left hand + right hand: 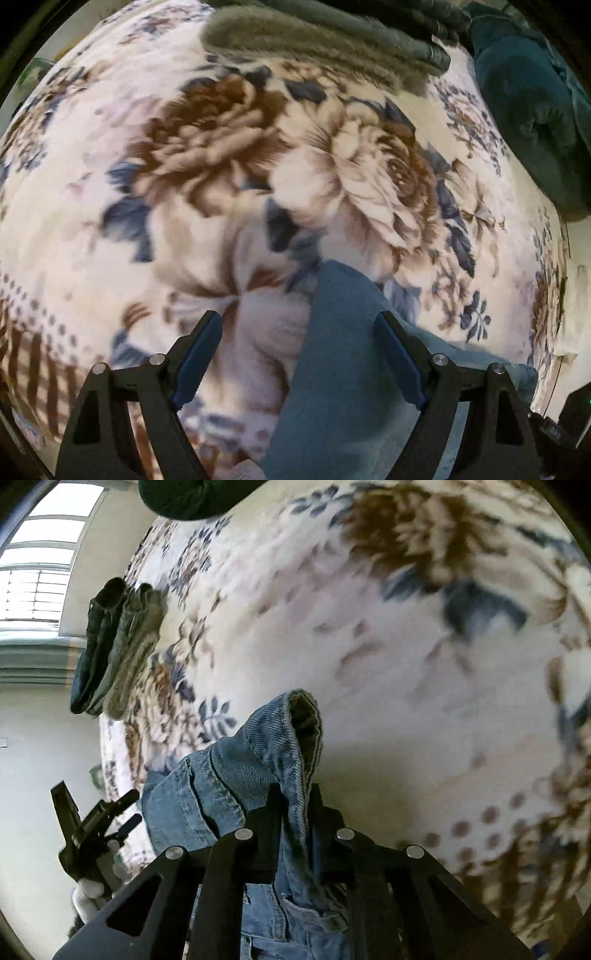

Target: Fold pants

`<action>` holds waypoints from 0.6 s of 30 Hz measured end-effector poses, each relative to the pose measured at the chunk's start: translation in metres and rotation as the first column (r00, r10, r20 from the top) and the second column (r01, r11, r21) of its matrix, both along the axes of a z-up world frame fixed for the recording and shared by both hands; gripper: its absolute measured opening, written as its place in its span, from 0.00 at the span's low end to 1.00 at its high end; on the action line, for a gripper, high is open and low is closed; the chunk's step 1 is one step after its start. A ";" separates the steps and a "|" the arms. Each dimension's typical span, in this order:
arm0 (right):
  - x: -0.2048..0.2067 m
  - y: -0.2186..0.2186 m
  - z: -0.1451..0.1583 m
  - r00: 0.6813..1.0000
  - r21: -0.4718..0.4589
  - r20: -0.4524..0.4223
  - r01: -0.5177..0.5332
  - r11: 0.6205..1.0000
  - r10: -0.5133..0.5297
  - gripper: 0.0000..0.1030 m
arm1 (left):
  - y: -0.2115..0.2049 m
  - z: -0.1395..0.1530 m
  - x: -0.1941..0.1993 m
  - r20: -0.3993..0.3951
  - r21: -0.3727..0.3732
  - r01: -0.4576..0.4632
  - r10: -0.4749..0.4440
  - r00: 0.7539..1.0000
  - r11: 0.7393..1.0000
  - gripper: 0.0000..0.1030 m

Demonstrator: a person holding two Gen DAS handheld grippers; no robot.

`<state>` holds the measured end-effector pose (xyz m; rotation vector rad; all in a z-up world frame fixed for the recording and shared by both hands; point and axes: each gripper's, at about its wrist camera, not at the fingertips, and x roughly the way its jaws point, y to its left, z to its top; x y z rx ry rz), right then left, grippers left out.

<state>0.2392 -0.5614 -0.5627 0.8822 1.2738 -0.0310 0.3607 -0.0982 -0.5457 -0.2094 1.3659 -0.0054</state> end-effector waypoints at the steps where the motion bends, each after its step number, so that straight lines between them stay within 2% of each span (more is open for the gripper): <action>1: 0.000 -0.002 -0.002 1.000 -0.019 -0.012 0.000 1.000 0.000 0.13 | -0.003 -0.003 0.004 -0.006 0.008 0.005 -0.005 1.000 1.000 0.81; 4: -0.001 -0.019 -0.009 0.999 -0.058 -0.042 0.008 0.998 -0.010 0.13 | -0.004 -0.019 0.017 -0.049 0.031 0.013 -0.011 0.999 0.999 0.83; 7: 0.006 -0.028 -0.025 0.997 -0.044 -0.073 0.006 0.999 -0.010 0.13 | 0.003 -0.036 0.024 -0.084 0.018 -0.006 0.007 0.996 1.000 0.86; 10: 0.011 -0.025 -0.031 0.995 -0.024 -0.092 -0.028 0.999 0.026 0.19 | 0.005 -0.031 0.023 -0.071 0.014 -0.006 0.007 0.997 1.000 0.85; 14: -0.009 -0.040 -0.023 0.993 0.087 -0.118 0.031 0.996 -0.021 0.56 | 0.008 0.001 -0.002 -0.013 -0.020 -0.002 0.002 1.000 1.000 0.85; 18: -0.059 -0.041 0.005 0.992 0.117 -0.085 0.101 0.988 -0.092 0.68 | 0.006 0.030 -0.051 0.013 -0.077 -0.002 0.003 1.000 0.997 0.85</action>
